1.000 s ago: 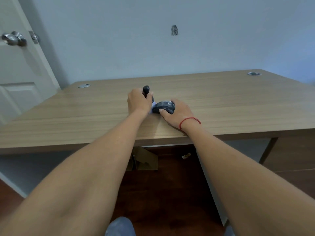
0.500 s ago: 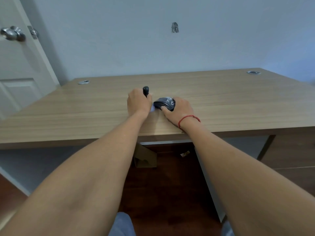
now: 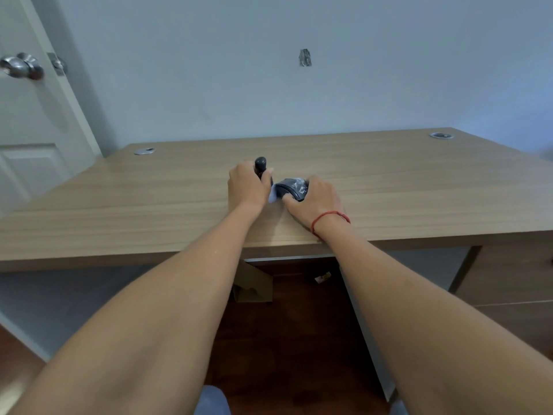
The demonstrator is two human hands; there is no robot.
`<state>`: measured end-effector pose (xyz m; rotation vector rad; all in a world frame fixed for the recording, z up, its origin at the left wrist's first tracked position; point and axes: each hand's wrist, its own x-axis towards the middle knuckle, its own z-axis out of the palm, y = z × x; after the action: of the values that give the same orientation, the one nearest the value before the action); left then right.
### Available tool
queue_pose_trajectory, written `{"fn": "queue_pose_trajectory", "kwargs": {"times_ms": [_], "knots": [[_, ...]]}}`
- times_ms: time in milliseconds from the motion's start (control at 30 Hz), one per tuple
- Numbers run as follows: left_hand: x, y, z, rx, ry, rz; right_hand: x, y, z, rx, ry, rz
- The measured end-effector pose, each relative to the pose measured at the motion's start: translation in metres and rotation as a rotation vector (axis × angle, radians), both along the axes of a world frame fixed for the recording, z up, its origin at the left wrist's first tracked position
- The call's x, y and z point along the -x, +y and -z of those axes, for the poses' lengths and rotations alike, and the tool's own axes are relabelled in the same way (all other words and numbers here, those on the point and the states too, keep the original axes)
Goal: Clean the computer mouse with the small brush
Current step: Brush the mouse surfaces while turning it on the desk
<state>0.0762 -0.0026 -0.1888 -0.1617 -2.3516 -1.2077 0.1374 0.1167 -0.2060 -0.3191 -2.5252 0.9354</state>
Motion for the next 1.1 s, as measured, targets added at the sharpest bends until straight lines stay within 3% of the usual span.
{"fn": "queue_pose_trajectory", "kwargs": {"times_ms": [133, 233, 433, 567, 767, 967, 1100], "knots": [[-0.003, 0.012, -0.008, -0.146, 0.099, 0.050, 0.002, 0.001, 0.000, 0.012, -0.024, 0.002], [-0.001, 0.012, 0.000, -0.091, 0.034, -0.005, 0.000, 0.001, -0.001, 0.016, -0.026, -0.012], [0.004, 0.005, 0.010, -0.158, -0.070, -0.078, 0.012, 0.006, -0.001, 0.244, 0.014, 0.059], [0.001, 0.005, 0.009, -0.286, -0.107, -0.078, 0.013, 0.005, 0.003, 0.203, -0.003, 0.024], [-0.009, 0.002, 0.004, -0.524, -0.317, 0.203, 0.016, 0.007, 0.001, 0.141, -0.042, 0.103], [0.003, 0.004, 0.010, -0.597, -0.253, -0.027, 0.019, 0.008, 0.003, 0.106, -0.046, 0.112], [-0.006, 0.008, 0.003, -0.605, -0.285, 0.130, 0.019, 0.008, 0.001, 0.064, -0.057, 0.132]]}}
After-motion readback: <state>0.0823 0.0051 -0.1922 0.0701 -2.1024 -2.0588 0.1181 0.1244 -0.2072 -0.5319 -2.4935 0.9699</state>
